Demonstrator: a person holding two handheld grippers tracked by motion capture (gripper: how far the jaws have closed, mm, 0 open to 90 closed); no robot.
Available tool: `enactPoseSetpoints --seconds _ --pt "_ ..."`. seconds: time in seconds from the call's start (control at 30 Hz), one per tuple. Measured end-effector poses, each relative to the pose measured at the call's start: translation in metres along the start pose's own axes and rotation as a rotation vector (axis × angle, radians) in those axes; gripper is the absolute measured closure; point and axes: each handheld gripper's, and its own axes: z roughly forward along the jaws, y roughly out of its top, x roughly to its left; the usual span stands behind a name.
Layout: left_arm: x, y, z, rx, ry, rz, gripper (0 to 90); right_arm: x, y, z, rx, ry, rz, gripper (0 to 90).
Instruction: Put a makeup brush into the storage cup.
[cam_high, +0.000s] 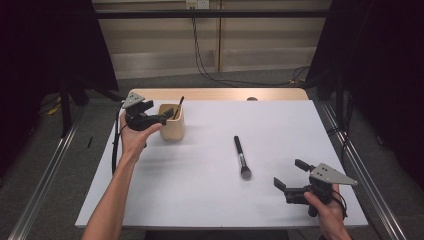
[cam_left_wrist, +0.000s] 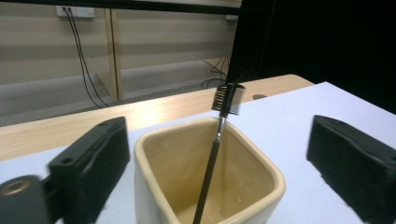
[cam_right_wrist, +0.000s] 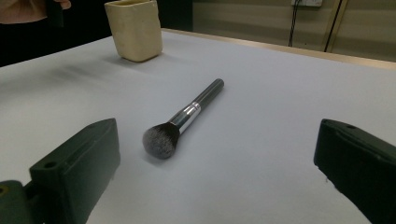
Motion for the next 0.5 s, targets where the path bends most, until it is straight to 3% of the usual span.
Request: enactPoseSetpoints --seconds 0.23,0.3,0.5 --pt "-0.001 -0.001 -0.013 0.008 -0.001 0.026 2.8 0.000 0.000 -0.001 -0.001 -0.001 0.000 0.0" --pt "-0.002 -0.001 -0.016 0.004 -0.025 0.053 2.8 0.000 0.000 -0.001 -0.003 -0.002 -0.002 0.0" --pt "-0.012 -0.005 -0.025 -0.006 -0.014 0.086 2.6 0.000 0.000 -0.001 -0.002 -0.004 -0.004 0.0"
